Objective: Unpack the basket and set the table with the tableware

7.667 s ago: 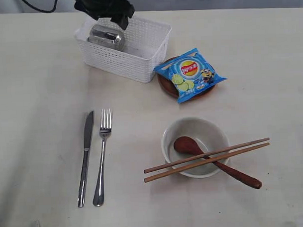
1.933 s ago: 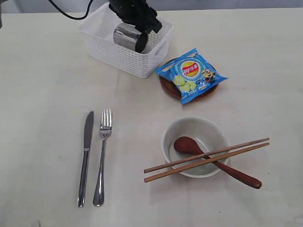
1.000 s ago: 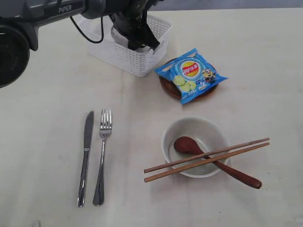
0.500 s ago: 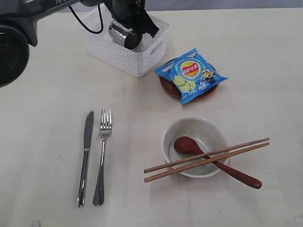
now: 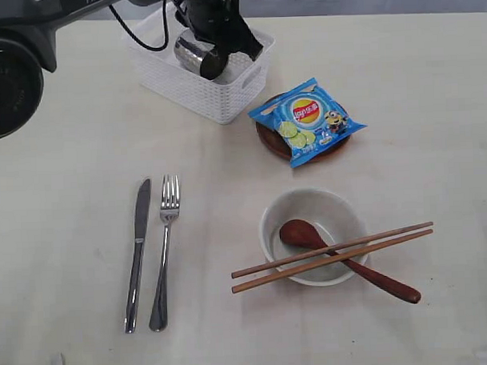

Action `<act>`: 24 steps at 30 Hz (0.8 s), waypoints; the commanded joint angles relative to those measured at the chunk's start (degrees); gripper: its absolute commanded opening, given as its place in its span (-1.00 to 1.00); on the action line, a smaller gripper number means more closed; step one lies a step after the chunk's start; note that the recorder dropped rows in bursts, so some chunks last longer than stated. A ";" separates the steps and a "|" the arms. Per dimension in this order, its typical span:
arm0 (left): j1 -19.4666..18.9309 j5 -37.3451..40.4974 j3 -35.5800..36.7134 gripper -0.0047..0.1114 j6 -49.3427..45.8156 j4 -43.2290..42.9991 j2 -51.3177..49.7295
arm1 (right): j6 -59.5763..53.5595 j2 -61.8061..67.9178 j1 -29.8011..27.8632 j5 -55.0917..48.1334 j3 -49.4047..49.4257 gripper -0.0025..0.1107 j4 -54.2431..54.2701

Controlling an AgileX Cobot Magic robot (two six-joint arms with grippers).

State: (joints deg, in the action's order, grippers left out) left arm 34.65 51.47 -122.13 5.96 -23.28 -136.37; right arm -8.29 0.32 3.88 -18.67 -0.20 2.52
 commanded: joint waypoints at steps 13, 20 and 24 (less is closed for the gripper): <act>-0.03 -2.88 -0.41 -0.06 0.48 -13.90 -5.67 | -0.03 -0.32 -0.29 0.32 0.20 -0.96 -0.22; -0.03 1.68 -0.41 -0.08 8.81 -23.69 -6.67 | -0.03 -0.32 -0.29 0.32 0.20 -0.96 -0.22; -0.31 3.96 -0.41 -0.17 10.96 -22.93 -6.25 | -0.03 -0.32 -0.29 0.32 0.20 -0.96 -0.22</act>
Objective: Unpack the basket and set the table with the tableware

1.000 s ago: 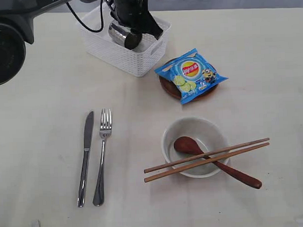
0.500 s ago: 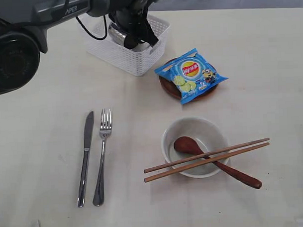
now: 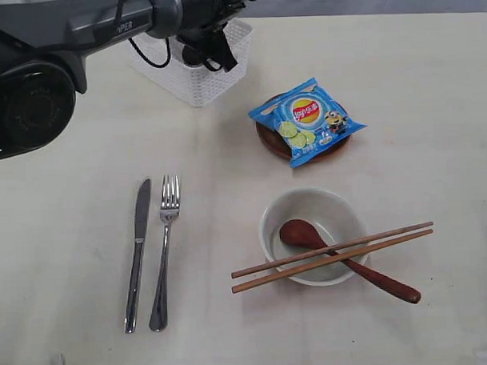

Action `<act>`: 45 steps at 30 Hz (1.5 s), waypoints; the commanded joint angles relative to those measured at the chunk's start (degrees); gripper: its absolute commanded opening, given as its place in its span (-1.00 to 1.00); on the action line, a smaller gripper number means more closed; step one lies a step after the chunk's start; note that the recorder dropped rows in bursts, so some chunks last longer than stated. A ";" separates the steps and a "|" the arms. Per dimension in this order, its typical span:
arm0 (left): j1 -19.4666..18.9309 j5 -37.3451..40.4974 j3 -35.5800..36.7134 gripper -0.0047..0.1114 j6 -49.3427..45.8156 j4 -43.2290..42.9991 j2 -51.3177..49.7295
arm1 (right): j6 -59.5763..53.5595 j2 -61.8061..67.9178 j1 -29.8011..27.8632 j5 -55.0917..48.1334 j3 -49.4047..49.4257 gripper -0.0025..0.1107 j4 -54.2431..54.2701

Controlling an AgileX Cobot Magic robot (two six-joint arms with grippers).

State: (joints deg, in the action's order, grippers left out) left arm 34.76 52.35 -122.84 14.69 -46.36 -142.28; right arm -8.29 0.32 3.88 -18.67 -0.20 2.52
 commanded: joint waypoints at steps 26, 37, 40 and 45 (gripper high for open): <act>-0.64 10.32 -3.70 -0.50 -14.05 25.05 5.22 | -0.03 -0.32 -0.29 0.32 0.20 -0.96 -0.22; -1.86 15.52 -3.49 0.09 -8.98 15.76 3.02 | -0.03 -0.32 -0.29 0.32 0.20 -0.96 -0.22; -1.86 14.73 -3.49 0.16 -9.10 16.83 2.29 | -0.03 -0.32 -0.29 0.32 0.20 -0.96 -0.22; -1.86 13.92 -3.49 0.15 -8.61 16.61 2.29 | -0.03 -0.32 -0.29 0.32 0.20 -0.96 -0.22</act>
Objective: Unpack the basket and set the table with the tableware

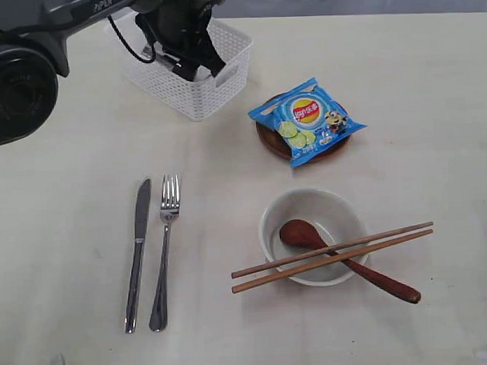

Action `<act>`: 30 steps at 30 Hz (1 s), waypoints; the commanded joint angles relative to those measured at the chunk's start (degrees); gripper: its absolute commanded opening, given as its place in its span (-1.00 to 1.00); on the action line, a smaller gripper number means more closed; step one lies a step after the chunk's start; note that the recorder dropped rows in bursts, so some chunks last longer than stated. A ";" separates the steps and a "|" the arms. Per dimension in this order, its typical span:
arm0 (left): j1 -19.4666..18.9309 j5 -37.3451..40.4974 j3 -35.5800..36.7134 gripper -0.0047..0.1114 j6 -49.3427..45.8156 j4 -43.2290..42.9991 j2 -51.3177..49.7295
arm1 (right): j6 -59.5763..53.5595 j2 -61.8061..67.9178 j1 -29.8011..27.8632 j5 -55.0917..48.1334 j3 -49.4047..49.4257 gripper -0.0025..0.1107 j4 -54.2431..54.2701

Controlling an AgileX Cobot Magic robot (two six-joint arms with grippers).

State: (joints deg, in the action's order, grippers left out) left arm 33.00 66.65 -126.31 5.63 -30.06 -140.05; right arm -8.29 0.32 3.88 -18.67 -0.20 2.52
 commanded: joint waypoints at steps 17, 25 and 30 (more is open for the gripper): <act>-0.24 -10.54 -0.01 -0.03 6.40 -8.23 -2.84 | -0.03 -0.32 -0.29 0.32 0.20 -0.96 -0.22; -0.24 -12.70 -0.01 -0.91 6.18 -6.83 -2.96 | -0.03 -0.32 -0.29 0.32 0.20 -0.96 -0.22; -0.24 -12.46 -0.01 -0.92 6.18 -6.72 -2.96 | -0.03 -0.32 -0.29 0.32 0.20 -0.96 -0.22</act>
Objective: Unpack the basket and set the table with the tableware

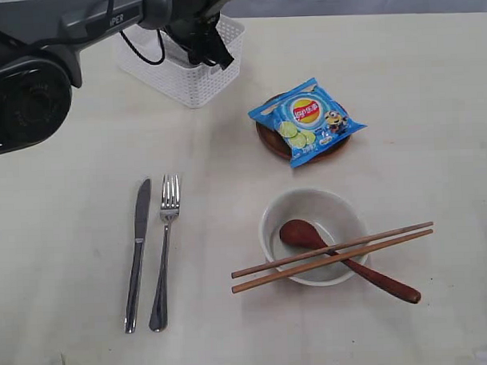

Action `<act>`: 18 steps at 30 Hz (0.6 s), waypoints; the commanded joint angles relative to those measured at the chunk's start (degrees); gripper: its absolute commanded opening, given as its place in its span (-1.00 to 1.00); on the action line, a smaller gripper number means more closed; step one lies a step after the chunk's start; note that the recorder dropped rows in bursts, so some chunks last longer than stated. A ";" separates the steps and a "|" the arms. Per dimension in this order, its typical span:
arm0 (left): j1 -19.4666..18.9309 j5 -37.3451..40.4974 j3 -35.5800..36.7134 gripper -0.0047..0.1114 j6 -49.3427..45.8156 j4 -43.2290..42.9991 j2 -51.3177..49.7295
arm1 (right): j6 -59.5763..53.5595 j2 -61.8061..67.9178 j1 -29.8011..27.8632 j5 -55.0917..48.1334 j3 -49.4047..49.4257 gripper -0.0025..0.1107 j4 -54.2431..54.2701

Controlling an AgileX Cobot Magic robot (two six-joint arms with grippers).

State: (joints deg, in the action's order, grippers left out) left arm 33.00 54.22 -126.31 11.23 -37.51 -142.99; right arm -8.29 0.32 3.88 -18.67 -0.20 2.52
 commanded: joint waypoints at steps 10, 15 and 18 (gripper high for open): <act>-1.10 -9.39 -0.12 -0.69 2.65 14.78 3.68 | -0.03 -0.32 -0.29 0.32 0.20 -0.96 -0.22; -2.90 -6.92 -0.12 0.31 4.44 16.38 3.81 | -0.03 -0.32 -0.29 0.32 0.20 -0.96 -0.22; -4.42 -4.68 -0.12 0.30 4.91 16.38 3.67 | -0.03 -0.32 -0.29 0.32 0.20 -0.96 -0.22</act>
State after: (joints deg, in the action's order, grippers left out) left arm 29.95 47.47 -126.31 15.09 -21.59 -139.43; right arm -8.29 0.32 3.88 -18.67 -0.20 2.52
